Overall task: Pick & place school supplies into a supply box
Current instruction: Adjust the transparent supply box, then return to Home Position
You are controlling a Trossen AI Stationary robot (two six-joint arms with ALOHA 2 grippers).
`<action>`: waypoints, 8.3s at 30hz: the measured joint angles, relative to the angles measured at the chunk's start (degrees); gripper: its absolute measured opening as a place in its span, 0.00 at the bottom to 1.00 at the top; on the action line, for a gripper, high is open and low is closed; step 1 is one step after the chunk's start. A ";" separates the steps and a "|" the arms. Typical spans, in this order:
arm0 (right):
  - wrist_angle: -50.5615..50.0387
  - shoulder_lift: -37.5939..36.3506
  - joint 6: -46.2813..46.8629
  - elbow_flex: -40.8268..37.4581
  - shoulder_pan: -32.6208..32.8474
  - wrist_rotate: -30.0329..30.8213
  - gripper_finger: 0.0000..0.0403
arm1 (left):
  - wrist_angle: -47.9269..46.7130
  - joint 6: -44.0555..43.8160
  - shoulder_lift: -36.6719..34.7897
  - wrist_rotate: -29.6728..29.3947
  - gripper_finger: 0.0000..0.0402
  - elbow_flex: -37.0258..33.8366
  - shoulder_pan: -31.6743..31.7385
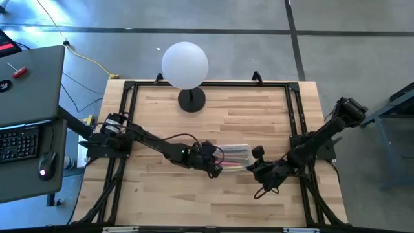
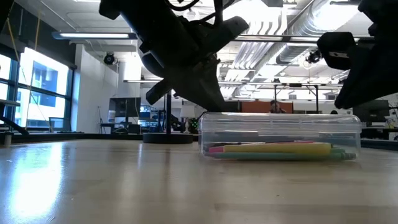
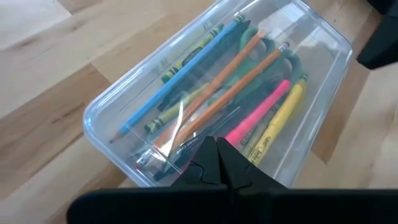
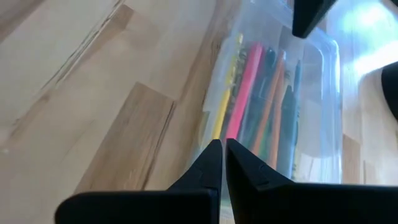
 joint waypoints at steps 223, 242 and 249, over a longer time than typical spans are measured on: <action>16.17 -73.92 -5.62 -33.22 -16.06 0.35 0.00 | 6.01 42.96 -100.41 16.15 0.12 -67.65 9.08; 16.17 -73.92 -5.62 -33.22 -16.06 0.33 0.00 | 6.01 42.97 -100.41 16.13 0.12 -67.65 9.07; 16.17 -73.92 -5.62 -33.22 -16.06 0.35 0.00 | 6.01 42.95 -100.41 16.13 0.12 -67.65 9.09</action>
